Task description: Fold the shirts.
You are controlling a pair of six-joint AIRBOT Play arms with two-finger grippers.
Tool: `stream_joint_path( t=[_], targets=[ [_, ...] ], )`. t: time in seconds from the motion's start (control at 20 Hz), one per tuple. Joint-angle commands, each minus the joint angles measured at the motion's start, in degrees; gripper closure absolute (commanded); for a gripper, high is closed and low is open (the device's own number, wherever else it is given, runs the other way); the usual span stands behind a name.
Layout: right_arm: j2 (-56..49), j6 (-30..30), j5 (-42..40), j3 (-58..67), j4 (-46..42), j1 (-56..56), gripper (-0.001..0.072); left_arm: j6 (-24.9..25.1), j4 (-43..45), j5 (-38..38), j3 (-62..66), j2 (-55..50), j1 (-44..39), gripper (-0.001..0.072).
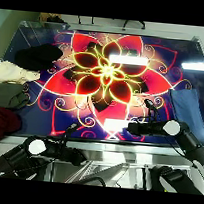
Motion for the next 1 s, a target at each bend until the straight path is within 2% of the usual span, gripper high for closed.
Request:
stream_joint_path(
  t=[0.0, 0.65, 0.95],
  targets=[
    [0.0, 0.0, 0.0, 0.0, 0.0, 0.0, 0.0686, 0.0, 0.0, 0.0, 0.0, 0.0, 0.0, 0.0692],
    [0.0, 0.0, 0.0, 0.0, 0.0, 0.0, 0.0686, 0.0, 0.0, 0.2, 0.0, 0.0, 0.0, 0.0692],
    [-0.2, 0.0, -3.2, 0.0, 0.9, 0.0, 0.0686, 0.0, -2.2, 7.3, 0.0, 0.0, 0.0, 0.0692]
  ],
)
